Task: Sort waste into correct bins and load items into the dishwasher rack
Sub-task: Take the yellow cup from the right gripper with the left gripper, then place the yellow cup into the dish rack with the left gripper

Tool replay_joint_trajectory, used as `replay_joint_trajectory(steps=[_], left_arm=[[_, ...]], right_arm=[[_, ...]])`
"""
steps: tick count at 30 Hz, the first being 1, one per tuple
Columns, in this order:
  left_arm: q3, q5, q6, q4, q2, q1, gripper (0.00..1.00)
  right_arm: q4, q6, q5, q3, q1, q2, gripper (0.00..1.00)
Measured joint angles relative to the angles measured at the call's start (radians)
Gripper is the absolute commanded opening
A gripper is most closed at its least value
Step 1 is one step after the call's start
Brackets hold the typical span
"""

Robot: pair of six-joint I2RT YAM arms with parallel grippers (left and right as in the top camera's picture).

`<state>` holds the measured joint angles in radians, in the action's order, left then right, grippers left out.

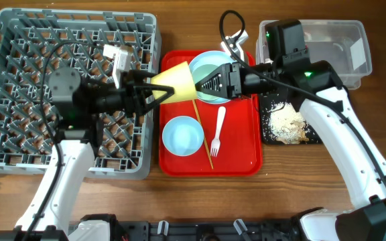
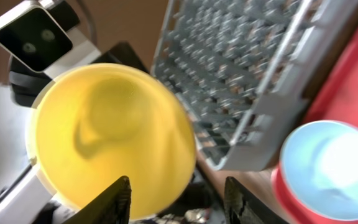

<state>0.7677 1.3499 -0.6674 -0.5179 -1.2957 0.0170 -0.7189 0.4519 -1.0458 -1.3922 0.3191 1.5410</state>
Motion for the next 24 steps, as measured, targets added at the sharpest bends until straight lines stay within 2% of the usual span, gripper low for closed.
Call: replay_joint_trajectory(steps=[2, 4, 8, 12, 15, 18, 21, 24], left_arm=[[0.002, -0.018, 0.11, 0.192, -0.002, -0.047, 0.36], [0.002, -0.077, 0.202, 0.338, -0.002, -0.086, 0.17], [0.002, -0.221, 0.257, 0.511, -0.001, -0.14, 0.04], [0.013, -0.414, 0.283, 0.713, 0.04, -0.168, 0.04], [0.127, -0.62, 0.355, 1.04, 0.069, -0.173, 0.04], [0.333, -0.863, 0.431, 1.345, 0.078, -0.174, 0.04], [0.415, -1.11, 0.459, 1.556, 0.092, -0.174, 0.04], [0.417, -1.274, 0.469, 1.686, 0.061, -0.174, 0.04]], right_arm=[[-0.002, 0.0, 0.072, 0.0, -0.018, 0.0, 0.51], [-0.039, -0.004, 0.132, 0.0, -0.043, 0.0, 0.51], [-0.188, -0.044, 0.327, 0.0, -0.065, 0.0, 0.52], [-0.323, -0.107, 0.553, 0.0, -0.068, 0.0, 0.52], [-0.387, -0.142, 0.676, -0.001, -0.094, -0.01, 0.52], [-0.487, -0.186, 0.756, -0.056, -0.164, -0.03, 0.52], [-0.561, -0.22, 0.835, -0.121, -0.248, -0.045, 0.57], [-0.575, -0.248, 0.872, -0.122, -0.288, -0.049, 0.59]])
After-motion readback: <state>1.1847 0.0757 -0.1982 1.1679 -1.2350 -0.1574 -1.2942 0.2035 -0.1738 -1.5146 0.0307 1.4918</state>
